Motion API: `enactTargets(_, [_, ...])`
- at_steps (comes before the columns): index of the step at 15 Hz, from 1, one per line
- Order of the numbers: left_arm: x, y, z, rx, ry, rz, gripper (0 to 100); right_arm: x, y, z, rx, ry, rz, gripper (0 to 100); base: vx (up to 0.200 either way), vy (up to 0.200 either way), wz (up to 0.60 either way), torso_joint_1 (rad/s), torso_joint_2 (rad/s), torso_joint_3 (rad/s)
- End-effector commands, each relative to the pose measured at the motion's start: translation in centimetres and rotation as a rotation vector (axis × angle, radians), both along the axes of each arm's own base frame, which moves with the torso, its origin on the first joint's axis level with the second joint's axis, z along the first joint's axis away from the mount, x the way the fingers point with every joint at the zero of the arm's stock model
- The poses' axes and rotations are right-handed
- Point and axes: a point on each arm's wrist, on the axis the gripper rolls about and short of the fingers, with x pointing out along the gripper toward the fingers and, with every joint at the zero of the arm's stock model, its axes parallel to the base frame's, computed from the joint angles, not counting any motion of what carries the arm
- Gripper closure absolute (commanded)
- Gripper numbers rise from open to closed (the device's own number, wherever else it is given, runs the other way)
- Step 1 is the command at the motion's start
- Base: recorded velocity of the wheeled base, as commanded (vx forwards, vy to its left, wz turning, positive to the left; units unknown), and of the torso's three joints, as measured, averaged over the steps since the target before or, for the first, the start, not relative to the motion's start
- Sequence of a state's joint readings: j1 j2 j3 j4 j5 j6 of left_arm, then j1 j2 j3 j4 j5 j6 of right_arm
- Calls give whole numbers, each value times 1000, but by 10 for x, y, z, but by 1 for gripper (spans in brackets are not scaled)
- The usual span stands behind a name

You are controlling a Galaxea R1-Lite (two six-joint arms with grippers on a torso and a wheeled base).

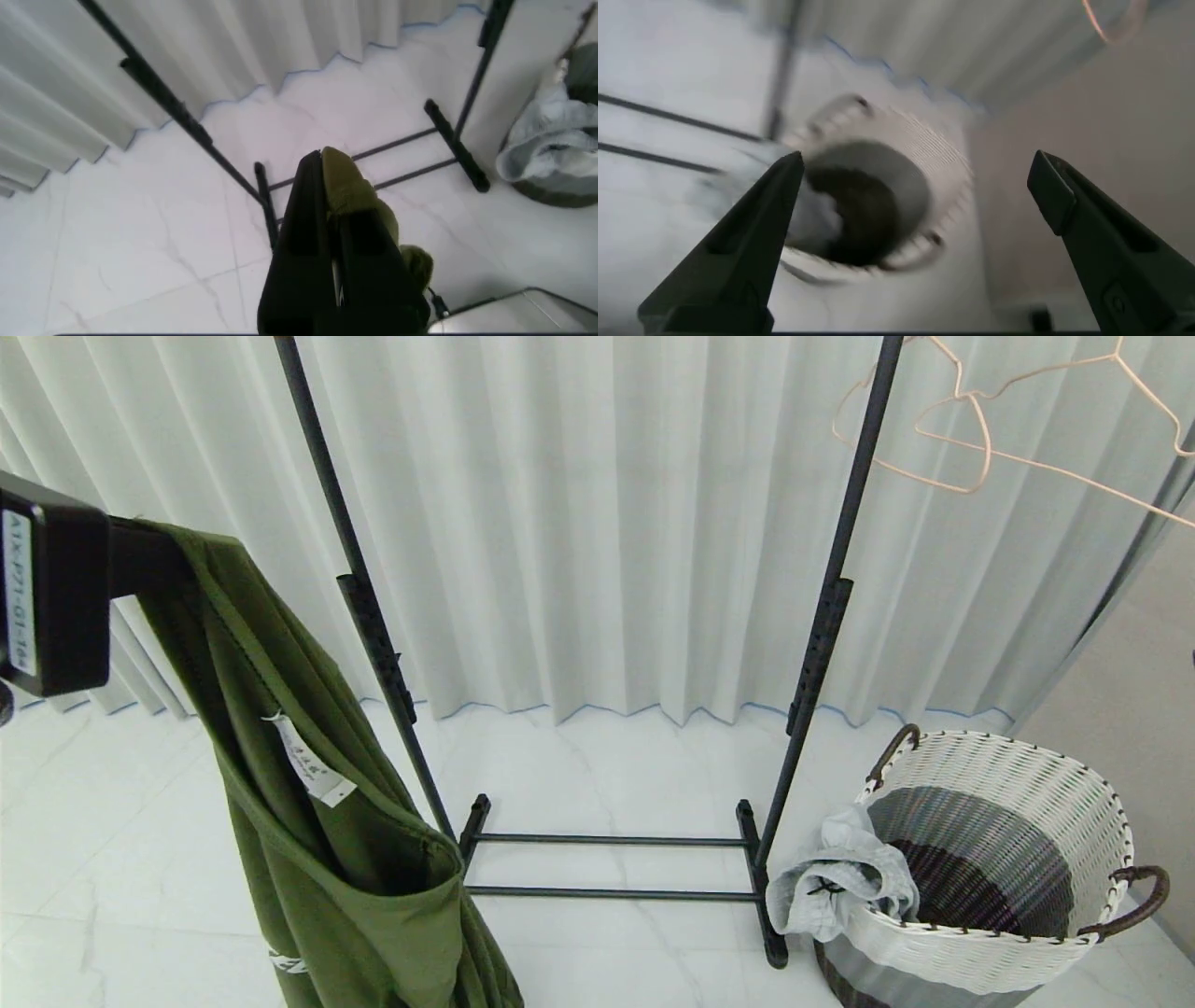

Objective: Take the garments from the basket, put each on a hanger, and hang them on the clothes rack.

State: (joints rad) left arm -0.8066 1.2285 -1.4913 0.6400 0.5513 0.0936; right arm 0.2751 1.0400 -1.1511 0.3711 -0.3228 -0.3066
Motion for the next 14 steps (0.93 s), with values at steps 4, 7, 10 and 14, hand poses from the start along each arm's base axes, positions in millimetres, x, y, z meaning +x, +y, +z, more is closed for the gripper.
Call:
enactTargets(4, [0, 5, 5, -36, -40, 22, 100, 14, -19, -20, -46, 82, -165, 0, 0, 0, 0, 0, 0, 0])
enactTargets(7, [0, 4, 1, -16, -41, 17, 100, 8, -19, -16, -35, 42, -140, 0, 0, 0, 0, 0, 0, 0])
enactTargets(10, [2, 3, -1, -6, -35, 18, 100, 7, -19, -14, -32, 32, -136, 0, 0, 0, 0, 24, -101, -117])
enactTargets(14, [1, 4, -2, -4, -33, 17, 100, 9, -17, -13, -15, 7, -95, 0, 0, 0, 0, 90, -433, -311])
